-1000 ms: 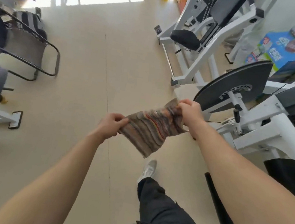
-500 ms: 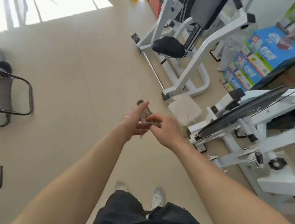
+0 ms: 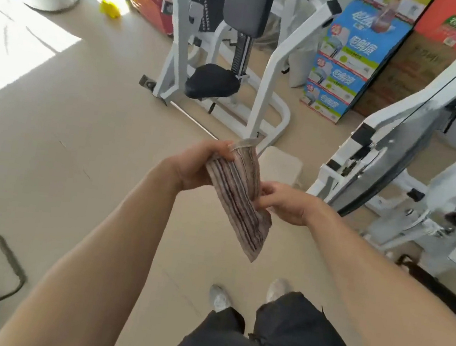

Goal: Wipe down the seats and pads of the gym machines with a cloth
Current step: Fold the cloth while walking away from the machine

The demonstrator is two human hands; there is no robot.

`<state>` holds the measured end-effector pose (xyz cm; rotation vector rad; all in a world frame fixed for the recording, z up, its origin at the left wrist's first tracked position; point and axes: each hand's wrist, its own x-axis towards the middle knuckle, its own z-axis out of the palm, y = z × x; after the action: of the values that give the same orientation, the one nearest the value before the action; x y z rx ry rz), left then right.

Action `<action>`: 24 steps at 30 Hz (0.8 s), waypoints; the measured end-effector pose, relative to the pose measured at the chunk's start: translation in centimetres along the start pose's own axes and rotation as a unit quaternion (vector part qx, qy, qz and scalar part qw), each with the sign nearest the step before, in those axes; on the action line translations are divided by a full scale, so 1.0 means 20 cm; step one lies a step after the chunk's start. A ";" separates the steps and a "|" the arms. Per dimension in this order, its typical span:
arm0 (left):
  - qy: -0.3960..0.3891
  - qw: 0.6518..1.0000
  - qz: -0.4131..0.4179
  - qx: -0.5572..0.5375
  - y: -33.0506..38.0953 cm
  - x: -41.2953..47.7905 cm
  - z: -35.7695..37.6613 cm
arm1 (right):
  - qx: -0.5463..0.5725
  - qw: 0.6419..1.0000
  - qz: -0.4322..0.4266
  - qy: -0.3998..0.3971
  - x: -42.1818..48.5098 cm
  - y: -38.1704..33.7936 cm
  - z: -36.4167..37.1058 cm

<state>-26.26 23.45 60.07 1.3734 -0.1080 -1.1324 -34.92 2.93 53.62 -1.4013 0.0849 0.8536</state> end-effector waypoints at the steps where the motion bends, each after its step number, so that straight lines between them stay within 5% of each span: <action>1: 0.005 1.000 0.001 -0.016 0.02 0.05 -0.06 | 0.036 0.999 -0.001 0.005 0.03 0.03 -0.01; 10: 0.240 0.961 -0.104 -0.090 0.02 0.65 -0.36 | 0.222 0.960 0.063 0.159 0.24 0.27 -0.36; 15: 0.358 0.926 -0.079 0.091 0.00 1.02 -0.40 | 0.288 0.907 0.093 0.292 0.45 0.28 -0.60; 19: 0.264 0.887 0.005 0.378 -0.07 1.28 -0.31 | 0.303 0.829 0.116 0.456 0.68 0.29 -0.75; 24: 0.056 0.877 0.022 0.477 -0.26 1.64 -0.18 | 0.482 0.770 0.061 0.414 1.01 0.29 -0.96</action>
<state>-10.23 4.84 37.47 2.2861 -0.6851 -0.9764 -15.69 -4.86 34.04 -0.6625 1.1483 0.1252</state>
